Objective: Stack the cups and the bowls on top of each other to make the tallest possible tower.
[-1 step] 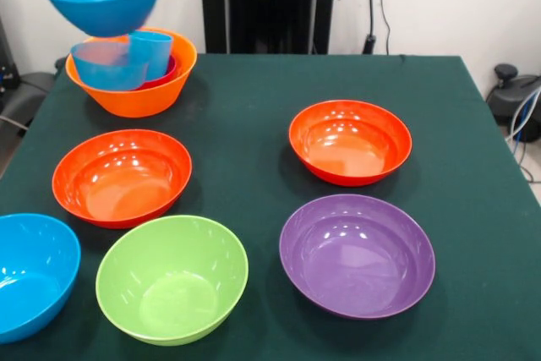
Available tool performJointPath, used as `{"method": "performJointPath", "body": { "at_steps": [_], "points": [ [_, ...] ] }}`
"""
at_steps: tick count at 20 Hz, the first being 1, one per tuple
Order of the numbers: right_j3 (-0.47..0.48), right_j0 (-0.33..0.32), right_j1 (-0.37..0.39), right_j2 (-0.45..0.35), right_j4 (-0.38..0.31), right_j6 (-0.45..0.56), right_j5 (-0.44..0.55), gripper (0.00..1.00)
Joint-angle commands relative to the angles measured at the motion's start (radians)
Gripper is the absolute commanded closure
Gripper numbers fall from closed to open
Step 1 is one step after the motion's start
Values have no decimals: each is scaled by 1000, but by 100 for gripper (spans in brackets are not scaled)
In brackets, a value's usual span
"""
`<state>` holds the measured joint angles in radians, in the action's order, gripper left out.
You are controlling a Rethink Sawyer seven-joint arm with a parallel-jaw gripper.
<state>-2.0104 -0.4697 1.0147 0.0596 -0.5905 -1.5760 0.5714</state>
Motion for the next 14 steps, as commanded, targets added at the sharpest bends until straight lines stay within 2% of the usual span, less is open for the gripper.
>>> {"method": "performJointPath", "body": {
  "at_steps": [1,7,11,14],
  "points": [
    [-177,-27,-39,-21,-136,19,-123,100],
    [-171,24,-115,-2,-176,-90,-191,100],
    [-174,38,-196,5,-158,-144,-256,100],
    [-191,34,-208,-12,-122,-140,-271,100]
  ]
}}
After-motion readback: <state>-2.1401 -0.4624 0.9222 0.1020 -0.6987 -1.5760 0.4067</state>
